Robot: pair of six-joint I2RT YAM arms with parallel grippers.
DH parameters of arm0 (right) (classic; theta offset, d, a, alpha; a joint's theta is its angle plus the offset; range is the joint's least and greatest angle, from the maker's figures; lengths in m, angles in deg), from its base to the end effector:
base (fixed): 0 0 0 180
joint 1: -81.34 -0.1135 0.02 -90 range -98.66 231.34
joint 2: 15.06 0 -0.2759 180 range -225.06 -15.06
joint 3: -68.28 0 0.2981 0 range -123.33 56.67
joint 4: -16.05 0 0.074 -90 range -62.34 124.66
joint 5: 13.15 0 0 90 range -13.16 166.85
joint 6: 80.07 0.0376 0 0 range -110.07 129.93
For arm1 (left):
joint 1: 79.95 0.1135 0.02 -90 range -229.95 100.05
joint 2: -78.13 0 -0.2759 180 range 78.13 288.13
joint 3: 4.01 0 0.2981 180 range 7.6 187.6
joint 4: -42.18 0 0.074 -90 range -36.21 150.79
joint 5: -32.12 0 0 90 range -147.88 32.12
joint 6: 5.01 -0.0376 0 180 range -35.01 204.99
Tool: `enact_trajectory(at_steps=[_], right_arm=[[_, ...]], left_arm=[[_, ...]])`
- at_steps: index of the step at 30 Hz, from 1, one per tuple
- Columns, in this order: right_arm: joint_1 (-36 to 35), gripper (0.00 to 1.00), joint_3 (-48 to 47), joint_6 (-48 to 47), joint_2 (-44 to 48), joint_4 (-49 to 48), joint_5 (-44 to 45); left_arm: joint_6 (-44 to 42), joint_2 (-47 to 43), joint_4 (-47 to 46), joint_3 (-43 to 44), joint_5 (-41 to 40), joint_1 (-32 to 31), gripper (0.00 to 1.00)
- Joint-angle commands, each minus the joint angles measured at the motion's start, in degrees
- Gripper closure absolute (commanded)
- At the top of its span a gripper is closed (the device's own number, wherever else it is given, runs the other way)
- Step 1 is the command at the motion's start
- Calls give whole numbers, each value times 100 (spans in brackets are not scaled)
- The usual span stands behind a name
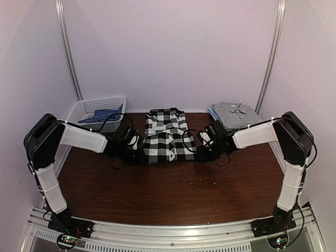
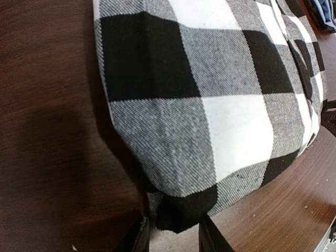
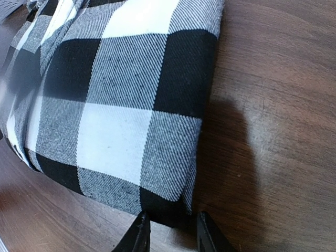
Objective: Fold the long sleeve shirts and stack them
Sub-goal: Pick up the 2/3-rectangle-folded shirt from the center of the board.
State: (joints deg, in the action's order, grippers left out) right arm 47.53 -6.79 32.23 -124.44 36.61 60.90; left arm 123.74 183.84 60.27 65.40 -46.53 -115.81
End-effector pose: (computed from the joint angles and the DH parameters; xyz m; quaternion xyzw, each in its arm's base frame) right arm 0.3442 0.2429 0.1156 -0.1363 0.9352 0.2573 0.2015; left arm 0.3194 -0.2400 0.1125 0.0063 0.9479 -0.2593 0.1850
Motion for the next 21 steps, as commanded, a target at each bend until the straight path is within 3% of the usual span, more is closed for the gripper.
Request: enact_trajectory(at_steps=[1, 5, 8, 14, 18, 21], right_arm=[[-55, 68, 37, -68, -139, -157, 110], [-64, 70, 40, -79, -179, -174, 114], [-71, 73, 35, -77, -189, -192, 104], [-90, 89, 9, -44, -142, -130, 103], [-112, 99, 105, -10, 104, -68, 106], [-152, 100, 267, 38, 379, 4, 87]], left_arm=[[-62, 127, -123, 92, -5, -35, 67], [-86, 264, -135, 201, 48, -35, 67], [-86, 303, -156, 239, 89, -35, 74], [7, 243, -59, 279, 164, -35, 98], [17, 7, 78, 196, 289, -38, 100], [16, -227, 313, 105, 332, -102, 100]])
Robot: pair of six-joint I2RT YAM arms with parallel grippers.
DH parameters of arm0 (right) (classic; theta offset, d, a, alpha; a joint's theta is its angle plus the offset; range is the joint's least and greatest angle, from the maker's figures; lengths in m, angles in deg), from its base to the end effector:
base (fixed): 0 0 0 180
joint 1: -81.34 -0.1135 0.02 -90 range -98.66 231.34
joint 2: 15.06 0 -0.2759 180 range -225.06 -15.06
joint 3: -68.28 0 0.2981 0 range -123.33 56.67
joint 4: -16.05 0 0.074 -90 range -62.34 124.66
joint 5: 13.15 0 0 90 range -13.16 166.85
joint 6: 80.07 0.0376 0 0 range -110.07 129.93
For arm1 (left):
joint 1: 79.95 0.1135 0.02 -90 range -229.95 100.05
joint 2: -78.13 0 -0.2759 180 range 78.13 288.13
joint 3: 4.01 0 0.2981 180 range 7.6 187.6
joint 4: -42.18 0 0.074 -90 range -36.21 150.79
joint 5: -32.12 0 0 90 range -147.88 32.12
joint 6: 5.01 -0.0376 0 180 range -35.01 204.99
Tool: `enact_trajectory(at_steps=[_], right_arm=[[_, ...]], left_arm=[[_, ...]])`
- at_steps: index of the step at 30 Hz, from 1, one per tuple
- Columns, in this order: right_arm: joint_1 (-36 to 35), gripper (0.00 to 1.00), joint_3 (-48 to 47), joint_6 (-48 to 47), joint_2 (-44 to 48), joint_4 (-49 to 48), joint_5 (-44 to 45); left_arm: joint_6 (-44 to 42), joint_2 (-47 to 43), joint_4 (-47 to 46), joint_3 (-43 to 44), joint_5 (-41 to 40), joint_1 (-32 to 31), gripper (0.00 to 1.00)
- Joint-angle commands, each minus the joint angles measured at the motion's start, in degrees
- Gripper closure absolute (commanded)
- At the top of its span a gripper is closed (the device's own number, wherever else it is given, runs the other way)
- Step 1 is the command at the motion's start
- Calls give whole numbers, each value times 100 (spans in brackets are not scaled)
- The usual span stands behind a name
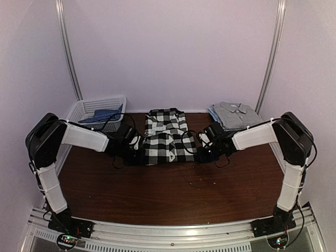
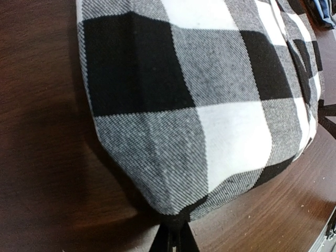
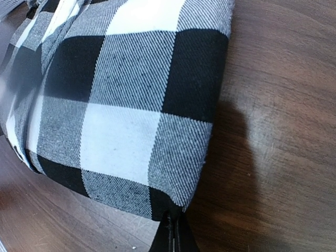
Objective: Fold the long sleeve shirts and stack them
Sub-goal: Pick up the 2/3-rectangle-folded shirt from the center of the board.
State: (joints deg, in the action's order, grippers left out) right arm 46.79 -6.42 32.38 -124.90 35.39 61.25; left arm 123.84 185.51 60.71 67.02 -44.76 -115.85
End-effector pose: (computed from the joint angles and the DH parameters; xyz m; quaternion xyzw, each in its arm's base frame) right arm 0.3414 0.2473 0.1117 -0.1406 0.9339 0.2578 0.2039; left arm 0.3240 -0.2451 0.1096 0.0101 0.9477 -0.2685 0.1721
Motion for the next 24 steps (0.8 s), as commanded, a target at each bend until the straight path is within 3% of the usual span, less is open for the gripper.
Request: enact_trajectory(at_steps=[1, 8, 16, 24], right_arm=[[-101, 100, 314, 44, 538, 137, 41], [-468, 100, 1253, 427, 1484, 132, 44], [-1385, 100, 2524, 1342, 2695, 96, 264], [-2156, 100, 2798, 2023, 3859, 760, 612]], left_arm=[[8, -483, 361, -107, 151, -127, 100], [204, -1399, 694, -925, 45, -446, 100], [959, -2517, 1055, -1924, -286, -1357, 100], [1345, -3554, 1780, -1895, -566, -2140, 100]])
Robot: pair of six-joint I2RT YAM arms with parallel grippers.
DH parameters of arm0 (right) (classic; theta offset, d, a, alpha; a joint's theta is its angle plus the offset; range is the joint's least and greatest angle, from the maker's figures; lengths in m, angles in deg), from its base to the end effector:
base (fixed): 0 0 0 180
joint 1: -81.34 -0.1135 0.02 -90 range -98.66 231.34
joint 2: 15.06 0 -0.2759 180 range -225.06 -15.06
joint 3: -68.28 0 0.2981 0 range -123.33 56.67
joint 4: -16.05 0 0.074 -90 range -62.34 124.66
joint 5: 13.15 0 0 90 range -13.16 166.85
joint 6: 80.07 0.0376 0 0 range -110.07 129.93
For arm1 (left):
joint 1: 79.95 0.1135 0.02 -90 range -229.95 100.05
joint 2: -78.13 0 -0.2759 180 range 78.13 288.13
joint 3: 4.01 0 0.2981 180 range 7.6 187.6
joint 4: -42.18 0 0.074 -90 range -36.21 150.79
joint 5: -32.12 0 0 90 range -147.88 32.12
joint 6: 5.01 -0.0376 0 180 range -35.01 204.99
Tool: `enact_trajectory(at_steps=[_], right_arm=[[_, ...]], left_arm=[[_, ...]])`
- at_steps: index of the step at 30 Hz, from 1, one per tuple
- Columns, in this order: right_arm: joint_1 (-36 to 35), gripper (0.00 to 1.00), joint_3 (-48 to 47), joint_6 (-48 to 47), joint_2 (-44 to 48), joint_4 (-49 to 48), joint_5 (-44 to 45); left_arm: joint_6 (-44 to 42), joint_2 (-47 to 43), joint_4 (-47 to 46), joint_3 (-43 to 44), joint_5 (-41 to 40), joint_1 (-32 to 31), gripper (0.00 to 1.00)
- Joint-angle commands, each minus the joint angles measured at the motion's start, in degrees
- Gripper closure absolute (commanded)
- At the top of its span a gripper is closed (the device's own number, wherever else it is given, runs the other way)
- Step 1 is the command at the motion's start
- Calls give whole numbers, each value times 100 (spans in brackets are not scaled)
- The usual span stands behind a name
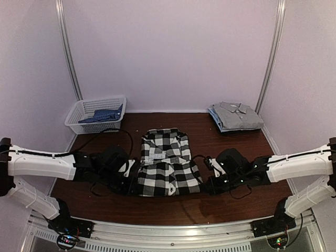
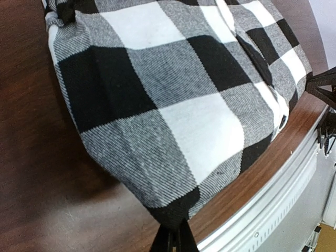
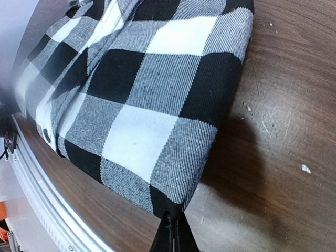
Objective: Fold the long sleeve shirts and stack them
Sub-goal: Pick up the 2/3-rectangle-folded shirt from the center of the board, then fold the 2/3-rectangle-folded shirt at the center of the board.
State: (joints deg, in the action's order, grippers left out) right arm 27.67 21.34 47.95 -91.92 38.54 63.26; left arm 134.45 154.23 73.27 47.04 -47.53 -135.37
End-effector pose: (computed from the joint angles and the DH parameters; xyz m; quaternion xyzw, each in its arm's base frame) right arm 0.1606 0.2333 0.1459 -0.1657 0.9261 0.3076 0.1425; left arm 0.1565 -0.2390 0.1629 0.0758 0.9501 -0.2825 0.1084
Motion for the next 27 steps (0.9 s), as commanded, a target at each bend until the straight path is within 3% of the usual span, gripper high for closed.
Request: enact_trajectory(at_steps=[1, 9, 14, 21, 27], right_arm=[[-308, 100, -5, 509, 751, 594, 440], [-463, 100, -1076, 499, 1338, 1616, 533], [62, 100, -2351, 259, 583, 1743, 200], [1605, 100, -3017, -184, -1263, 534, -878], [2259, 100, -3827, -200, -3237, -106, -1171]], left_arm=[[311, -537, 633, 127, -274, -230, 100], [212, -1183, 1568, 924, -124, -219, 100], [-363, -585, 1598, 1770, 625, 711, 100], [-1330, 1306, 835, 2766, 1836, 2529, 100], [-1315, 3368, 3, 3756, 1960, 2870, 100]])
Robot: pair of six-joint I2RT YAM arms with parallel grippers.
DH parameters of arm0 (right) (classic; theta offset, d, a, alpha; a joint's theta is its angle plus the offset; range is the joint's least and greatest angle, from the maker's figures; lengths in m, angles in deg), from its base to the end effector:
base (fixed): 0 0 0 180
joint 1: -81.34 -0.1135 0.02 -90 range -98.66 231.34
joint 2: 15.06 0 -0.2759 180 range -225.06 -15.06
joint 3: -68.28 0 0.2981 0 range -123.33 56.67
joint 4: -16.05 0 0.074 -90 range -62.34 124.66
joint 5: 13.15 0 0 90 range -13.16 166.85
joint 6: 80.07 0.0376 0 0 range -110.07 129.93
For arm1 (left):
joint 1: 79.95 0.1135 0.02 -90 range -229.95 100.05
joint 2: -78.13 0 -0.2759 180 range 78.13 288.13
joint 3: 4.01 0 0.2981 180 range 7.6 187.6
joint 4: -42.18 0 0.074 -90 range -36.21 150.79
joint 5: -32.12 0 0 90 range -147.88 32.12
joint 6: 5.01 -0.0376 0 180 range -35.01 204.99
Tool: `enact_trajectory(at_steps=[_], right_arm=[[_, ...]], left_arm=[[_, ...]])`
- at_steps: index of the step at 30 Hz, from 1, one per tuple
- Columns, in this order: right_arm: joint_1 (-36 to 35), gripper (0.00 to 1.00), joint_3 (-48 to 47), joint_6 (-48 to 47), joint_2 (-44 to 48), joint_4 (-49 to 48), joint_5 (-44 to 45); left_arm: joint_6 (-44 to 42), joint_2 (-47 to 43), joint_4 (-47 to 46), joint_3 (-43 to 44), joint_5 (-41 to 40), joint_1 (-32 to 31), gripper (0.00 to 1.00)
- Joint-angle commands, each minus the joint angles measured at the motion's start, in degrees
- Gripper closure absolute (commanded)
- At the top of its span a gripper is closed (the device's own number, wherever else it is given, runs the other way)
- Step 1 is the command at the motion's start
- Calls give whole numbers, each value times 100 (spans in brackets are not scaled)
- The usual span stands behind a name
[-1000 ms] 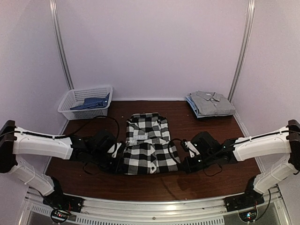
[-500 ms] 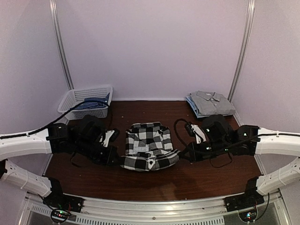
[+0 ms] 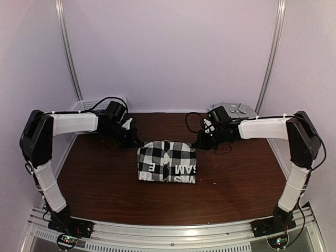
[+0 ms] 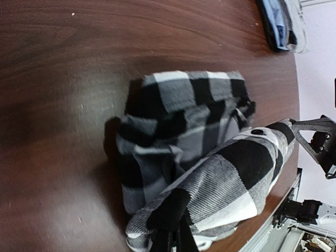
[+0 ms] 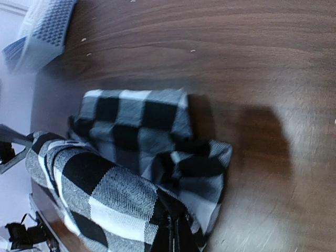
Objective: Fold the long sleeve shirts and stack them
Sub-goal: Fold the 2/3-rectangle-folded shirt at the center of the board.
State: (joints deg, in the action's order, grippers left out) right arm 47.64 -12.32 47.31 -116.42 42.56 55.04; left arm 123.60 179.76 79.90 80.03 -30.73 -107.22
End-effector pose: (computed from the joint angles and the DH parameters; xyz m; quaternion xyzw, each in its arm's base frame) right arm 0.3475 0.2485 0.1983 -0.0395 0.9162 0.3513 0.1887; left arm 0.3663 -0.2081 0.2053 -0.0220 0.9302 -0.3456 0.1214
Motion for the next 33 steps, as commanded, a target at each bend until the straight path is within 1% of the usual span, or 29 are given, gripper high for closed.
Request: enact_trajectory(at_steps=[1, 3, 5, 13, 14, 16, 17, 18, 19, 21, 22, 23, 24, 25, 28, 29, 31, 33], right_arm=[[314, 100, -582, -125, -1022, -532, -367], [370, 100, -819, -165, -1334, -433, -351], [397, 100, -824, -186, -1410, -436, -280], [464, 100, -827, -373, -1145, -222, 182], [468, 100, -846, -392, -1118, -175, 248], [488, 100, -844, -408, -1054, -150, 394], [510, 97, -856, -412, -1034, -129, 436], [525, 91, -872, -415, -1008, -87, 470], [523, 87, -886, -435, -967, -45, 537], [480, 75, -916, -495, -803, 40, 774], [402, 68, -939, -537, -722, 102, 919], [331, 61, -986, -596, -651, 191, 1103], [234, 57, -1025, -648, -579, 273, 1290], [134, 56, -1067, -698, -523, 364, 1488], [-180, 55, -1102, -801, -398, 484, 1860], [-298, 55, -1129, -827, -397, 523, 1951], [-531, 58, -1197, -889, -438, 569, 1982], [-768, 59, -1234, -950, -499, 461, 1968]], left_arm=[[-176, 1027, -704, 605, 252, 55, 100], [-115, 1272, -796, 822, 182, 55, 100], [-62, 1358, -789, 964, 51, 55, 100], [-68, 1164, -641, 986, -475, 67, 100], [-98, 1126, -582, 1006, -545, 83, 95], [-179, 1038, -542, 1019, -691, 103, 83], [-231, 975, -549, 1019, -783, 107, 74], [-282, 907, -545, 1032, -847, 107, 63], [-348, 824, -544, 1044, -885, 108, 56], [-489, 631, -543, 1027, -984, 108, 47], [-547, 527, -504, 1002, -1058, 101, 45], [-591, 409, -488, 957, -1101, 88, 45], [-607, 288, -462, 873, -1159, 71, 45], [-621, 177, -417, 818, -1246, 23, 46], [-625, -116, -313, 627, -1446, -230, 56], [-602, -187, -308, 551, -1442, -321, 60], [-471, -265, -329, 408, -1345, -484, 69], [-387, -250, -464, 324, -1199, -642, 75]])
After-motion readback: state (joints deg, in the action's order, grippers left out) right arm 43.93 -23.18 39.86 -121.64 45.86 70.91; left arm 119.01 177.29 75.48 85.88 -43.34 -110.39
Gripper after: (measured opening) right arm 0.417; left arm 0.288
